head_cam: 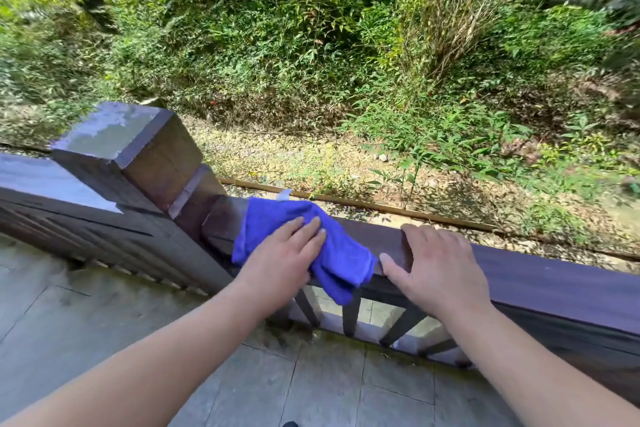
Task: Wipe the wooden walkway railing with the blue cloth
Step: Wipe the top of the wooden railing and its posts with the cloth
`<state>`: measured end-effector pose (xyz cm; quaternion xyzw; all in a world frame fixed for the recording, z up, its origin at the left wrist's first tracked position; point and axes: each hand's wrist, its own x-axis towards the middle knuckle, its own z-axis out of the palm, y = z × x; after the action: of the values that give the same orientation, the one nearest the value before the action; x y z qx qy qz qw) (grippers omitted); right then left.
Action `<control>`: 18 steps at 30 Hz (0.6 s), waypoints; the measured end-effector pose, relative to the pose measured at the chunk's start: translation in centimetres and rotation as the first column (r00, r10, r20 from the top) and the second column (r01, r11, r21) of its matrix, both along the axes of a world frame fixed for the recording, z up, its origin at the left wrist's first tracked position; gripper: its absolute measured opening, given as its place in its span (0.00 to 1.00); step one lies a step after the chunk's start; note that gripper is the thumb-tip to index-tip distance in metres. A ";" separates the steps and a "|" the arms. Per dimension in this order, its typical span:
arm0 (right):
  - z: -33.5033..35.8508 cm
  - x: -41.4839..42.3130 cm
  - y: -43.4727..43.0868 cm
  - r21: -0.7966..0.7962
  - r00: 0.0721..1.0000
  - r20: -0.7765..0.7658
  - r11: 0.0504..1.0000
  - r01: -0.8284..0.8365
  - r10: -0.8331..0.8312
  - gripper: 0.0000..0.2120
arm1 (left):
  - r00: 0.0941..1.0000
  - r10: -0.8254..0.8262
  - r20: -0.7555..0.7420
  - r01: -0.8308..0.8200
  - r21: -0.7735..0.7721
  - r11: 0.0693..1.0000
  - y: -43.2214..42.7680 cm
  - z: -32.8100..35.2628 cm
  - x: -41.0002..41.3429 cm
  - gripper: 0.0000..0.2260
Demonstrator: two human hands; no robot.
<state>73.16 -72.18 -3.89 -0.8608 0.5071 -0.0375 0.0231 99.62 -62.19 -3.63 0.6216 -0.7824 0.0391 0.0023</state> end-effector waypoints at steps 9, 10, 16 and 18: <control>0.6 0.1 0.4 0.022 1.000 0.015 1.000 0.006 -0.006 0.37 | 0.978 0.034 -0.205 -0.054 -0.090 0.994 3.2 0.9 2.7 0.18; 0.7 0.1 0.4 0.027 1.000 0.001 1.000 0.007 -0.007 0.37 | 0.971 0.076 -0.228 -0.097 -0.079 0.992 3.8 1.2 3.2 0.19; 1.7 1.0 0.8 0.031 0.999 -0.032 0.999 0.013 -0.012 0.36 | 0.864 0.247 -0.439 -0.354 -0.179 0.918 7.6 3.5 9.0 0.22; 2.2 2.9 1.2 0.034 1.000 -0.026 0.999 0.016 -0.015 0.33 | 0.854 0.270 -0.444 -0.400 -0.229 0.888 9.3 4.1 12.1 0.23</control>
<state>76.10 -70.95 -1.69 -0.8566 0.5147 -0.0178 0.0308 111.68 -52.93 0.49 0.7358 -0.6268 0.0345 0.2538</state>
